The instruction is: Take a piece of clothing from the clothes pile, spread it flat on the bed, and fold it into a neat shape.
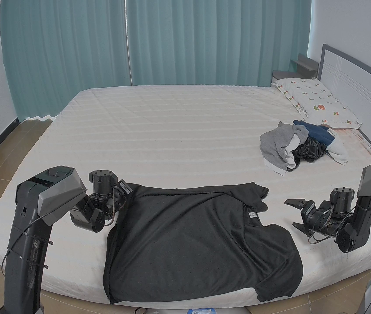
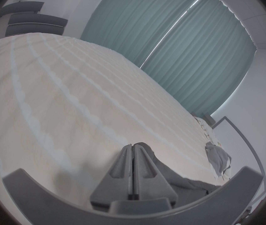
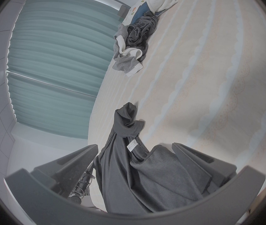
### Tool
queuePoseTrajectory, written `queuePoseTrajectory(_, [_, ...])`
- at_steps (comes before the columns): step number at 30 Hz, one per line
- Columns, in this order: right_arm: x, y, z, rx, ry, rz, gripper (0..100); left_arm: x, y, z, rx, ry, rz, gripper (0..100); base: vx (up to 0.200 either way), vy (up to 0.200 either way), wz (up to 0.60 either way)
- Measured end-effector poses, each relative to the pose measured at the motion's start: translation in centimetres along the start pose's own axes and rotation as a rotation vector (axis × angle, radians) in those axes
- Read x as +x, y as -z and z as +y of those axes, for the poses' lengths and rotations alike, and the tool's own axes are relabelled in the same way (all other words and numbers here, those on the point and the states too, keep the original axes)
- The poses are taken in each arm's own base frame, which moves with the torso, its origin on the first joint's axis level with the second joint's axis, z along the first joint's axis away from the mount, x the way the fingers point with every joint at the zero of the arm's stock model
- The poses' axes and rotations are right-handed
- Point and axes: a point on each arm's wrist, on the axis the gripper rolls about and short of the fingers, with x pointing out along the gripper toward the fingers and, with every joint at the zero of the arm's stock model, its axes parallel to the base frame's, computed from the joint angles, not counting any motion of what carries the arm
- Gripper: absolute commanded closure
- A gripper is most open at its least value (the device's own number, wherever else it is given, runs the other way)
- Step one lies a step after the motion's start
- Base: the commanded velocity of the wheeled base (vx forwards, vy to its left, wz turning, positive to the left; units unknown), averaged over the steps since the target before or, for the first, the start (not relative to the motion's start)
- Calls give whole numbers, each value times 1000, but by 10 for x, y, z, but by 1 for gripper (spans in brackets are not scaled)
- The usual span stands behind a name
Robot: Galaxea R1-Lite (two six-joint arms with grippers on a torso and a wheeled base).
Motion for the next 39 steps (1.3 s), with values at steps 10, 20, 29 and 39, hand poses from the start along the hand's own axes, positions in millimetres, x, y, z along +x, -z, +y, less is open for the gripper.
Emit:
queuePoseTrajectory(10, [0,0,0,0,0,0,0,14,-27,12,-27,5,-84,100,0,0,0])
queuePoseTrajectory(20, [0,0,0,0,0,-1,0,25,-29,18,-29,7,-102,0,0,0,0])
queuePoseTrajectory(29, [0,0,0,0,-1,-1,0,28,-26,21,-39,-3,-89,0,0,0,0])
queuePoseTrajectory(39, [16,17,14,-59,-7,30,0,20,-28,21,-235,-11,-49,0,0,0,0])
